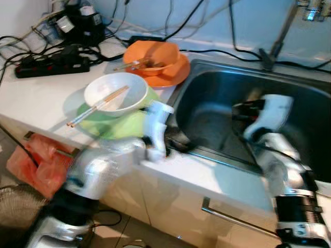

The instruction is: Kitchen organization

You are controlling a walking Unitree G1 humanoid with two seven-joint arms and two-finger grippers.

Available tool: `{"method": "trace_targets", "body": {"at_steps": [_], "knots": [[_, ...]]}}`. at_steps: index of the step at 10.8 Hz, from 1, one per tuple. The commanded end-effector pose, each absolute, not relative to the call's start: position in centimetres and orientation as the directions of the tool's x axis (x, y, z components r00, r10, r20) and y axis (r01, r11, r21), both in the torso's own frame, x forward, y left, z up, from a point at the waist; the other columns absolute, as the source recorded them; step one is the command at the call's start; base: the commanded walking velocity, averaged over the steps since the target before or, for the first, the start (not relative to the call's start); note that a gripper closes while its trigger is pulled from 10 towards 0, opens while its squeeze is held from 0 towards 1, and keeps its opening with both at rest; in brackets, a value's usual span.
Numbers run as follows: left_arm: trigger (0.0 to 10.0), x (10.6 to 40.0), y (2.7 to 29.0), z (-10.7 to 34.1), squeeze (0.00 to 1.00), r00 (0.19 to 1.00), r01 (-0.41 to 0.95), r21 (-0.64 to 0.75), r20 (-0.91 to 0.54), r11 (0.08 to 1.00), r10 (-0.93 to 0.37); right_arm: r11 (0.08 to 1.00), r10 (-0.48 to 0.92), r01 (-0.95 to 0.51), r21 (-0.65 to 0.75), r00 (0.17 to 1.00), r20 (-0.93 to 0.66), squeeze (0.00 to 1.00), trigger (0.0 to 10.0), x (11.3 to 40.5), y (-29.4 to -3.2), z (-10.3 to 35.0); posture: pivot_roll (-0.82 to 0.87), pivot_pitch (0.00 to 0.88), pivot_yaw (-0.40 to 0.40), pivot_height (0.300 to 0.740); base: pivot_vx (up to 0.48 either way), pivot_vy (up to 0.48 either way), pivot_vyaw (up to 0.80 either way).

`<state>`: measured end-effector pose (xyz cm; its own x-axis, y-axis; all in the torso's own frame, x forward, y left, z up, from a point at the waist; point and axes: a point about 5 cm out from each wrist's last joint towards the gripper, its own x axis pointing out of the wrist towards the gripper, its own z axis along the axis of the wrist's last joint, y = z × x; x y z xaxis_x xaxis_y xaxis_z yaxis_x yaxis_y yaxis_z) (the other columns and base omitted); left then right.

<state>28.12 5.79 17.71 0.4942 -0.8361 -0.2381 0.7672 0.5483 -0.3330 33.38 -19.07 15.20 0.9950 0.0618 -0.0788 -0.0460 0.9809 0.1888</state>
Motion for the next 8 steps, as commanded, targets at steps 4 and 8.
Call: {"method": "trace_targets", "body": {"at_steps": [4,8], "knots": [[10.0,28.6,6.3,18.4,0.0,0.524,0.81,-0.175,-0.214,0.56,-0.825,0.994,0.053,-0.049,0.102,0.998,-0.039,0.0,8.9,33.7,-19.3,15.6,0.24,0.03,0.047,0.74,0.0,0.0,0.0],[10.0,28.9,6.1,18.0,0.0,0.552,0.811,-0.092,-0.201,0.577,-0.809,0.996,0.08,-0.078,0.03,0.995,-0.063,0.0,10.0,33.7,-19.1,14.9,0.24,0.03,0.043,0.74,0.0,0.0,0.0]]}}
